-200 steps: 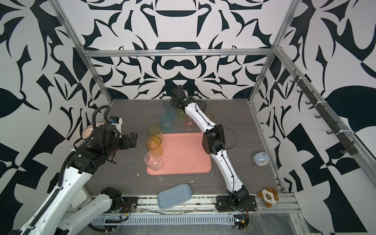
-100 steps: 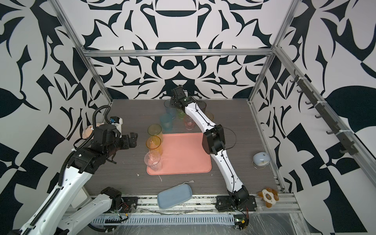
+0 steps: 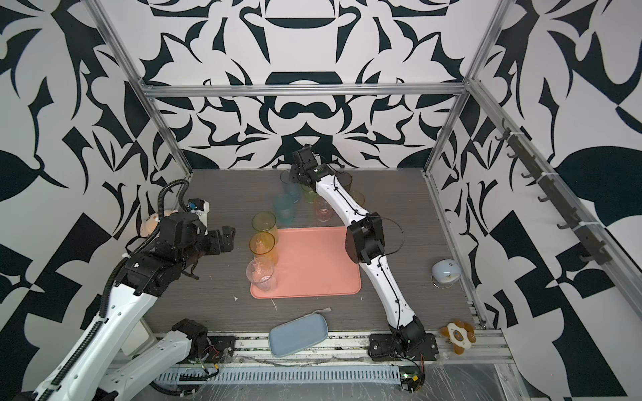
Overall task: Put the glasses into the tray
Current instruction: 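Lower the right gripper and close it on the blue glass rim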
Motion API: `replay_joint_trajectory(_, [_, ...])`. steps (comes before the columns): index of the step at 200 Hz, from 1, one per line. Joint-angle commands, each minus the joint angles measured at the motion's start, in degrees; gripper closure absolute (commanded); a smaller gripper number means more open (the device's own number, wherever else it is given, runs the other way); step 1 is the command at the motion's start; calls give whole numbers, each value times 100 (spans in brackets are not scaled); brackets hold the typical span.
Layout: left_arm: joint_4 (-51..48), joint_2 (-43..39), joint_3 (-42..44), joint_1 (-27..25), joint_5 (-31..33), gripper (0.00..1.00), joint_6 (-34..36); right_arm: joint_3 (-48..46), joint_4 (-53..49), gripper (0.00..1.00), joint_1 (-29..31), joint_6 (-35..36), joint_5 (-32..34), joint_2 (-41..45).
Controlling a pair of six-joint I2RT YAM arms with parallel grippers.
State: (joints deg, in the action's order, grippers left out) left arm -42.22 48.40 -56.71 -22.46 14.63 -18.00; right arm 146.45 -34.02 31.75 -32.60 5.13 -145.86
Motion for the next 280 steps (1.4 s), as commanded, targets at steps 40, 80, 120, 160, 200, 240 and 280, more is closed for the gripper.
replay_joint_trajectory(40, [84,-33,45,23,-196,0,-55,-187,211,66,24,-16,59,246])
replay_joint_trajectory(80, [69,-23,35,22,-167,1,-29,-187,212,74,23,8,38,242])
replay_joint_trajectory(120, [69,-34,42,20,-136,1,-11,-204,185,77,24,35,37,249])
replay_joint_trajectory(160, [73,-41,39,22,-138,0,-11,-235,131,82,24,60,24,282])
replay_joint_trajectory(200, [78,-33,38,22,-154,0,-10,-309,117,86,22,78,24,349])
replay_joint_trajectory(240, [90,-7,54,21,-216,0,-11,-365,115,90,20,112,84,420])
replay_joint_trajectory(280, [84,3,45,21,-218,1,-11,-363,115,94,24,135,138,461])
